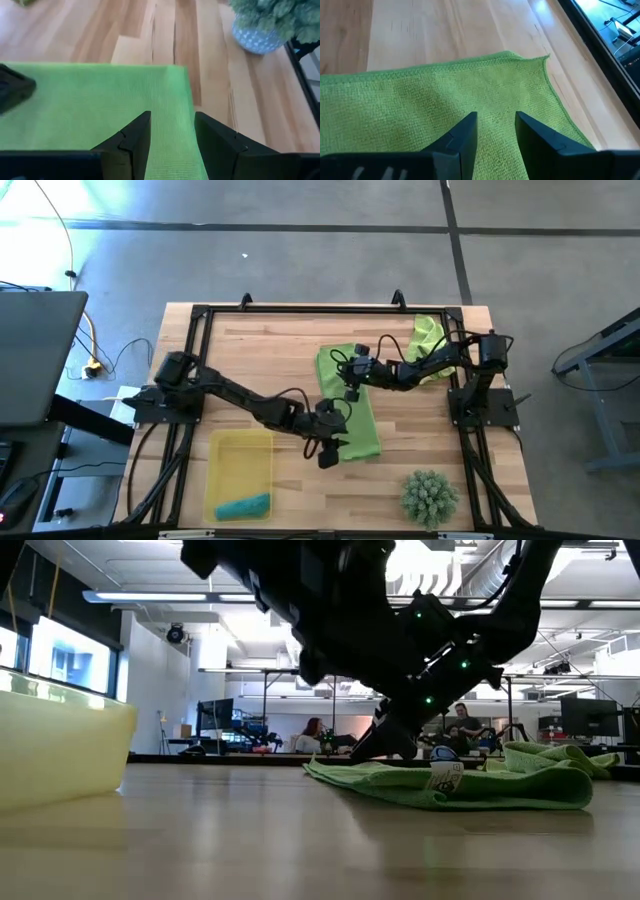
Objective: Roll microfiber towels into tight, uniform cylinder then place into a basket
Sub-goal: Roll the green microfiber towel
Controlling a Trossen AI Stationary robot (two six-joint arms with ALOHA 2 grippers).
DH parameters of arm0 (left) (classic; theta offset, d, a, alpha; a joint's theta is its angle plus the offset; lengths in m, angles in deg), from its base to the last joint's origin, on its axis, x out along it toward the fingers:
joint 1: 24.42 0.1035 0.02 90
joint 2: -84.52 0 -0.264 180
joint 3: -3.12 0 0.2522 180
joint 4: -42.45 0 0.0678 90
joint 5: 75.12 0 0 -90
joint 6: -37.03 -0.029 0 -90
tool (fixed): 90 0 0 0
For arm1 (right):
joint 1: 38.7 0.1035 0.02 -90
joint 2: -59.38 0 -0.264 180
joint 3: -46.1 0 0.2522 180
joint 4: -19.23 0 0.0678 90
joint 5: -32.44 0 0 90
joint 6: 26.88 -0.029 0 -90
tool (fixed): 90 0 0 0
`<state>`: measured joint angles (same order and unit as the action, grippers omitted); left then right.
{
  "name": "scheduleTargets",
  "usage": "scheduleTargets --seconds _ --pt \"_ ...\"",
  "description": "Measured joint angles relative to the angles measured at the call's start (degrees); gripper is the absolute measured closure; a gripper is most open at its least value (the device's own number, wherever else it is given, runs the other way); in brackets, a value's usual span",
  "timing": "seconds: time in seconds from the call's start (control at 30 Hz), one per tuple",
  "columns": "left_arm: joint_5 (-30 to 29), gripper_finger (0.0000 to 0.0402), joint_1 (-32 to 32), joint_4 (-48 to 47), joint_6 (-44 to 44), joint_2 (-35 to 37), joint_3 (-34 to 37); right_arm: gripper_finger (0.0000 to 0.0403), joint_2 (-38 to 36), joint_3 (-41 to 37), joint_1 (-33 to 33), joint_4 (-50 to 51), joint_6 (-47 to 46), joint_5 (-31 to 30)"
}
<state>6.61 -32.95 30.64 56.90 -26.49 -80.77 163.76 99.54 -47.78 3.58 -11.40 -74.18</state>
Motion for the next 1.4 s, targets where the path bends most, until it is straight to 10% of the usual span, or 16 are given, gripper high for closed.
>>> scheduleTargets --seconds 1.4 --pt "-0.67 0.0259 -4.09 2.56 -4.36 -10.99 -4.76 0.0277 0.0 0.0 0.0 1.59 0.02 0.55"
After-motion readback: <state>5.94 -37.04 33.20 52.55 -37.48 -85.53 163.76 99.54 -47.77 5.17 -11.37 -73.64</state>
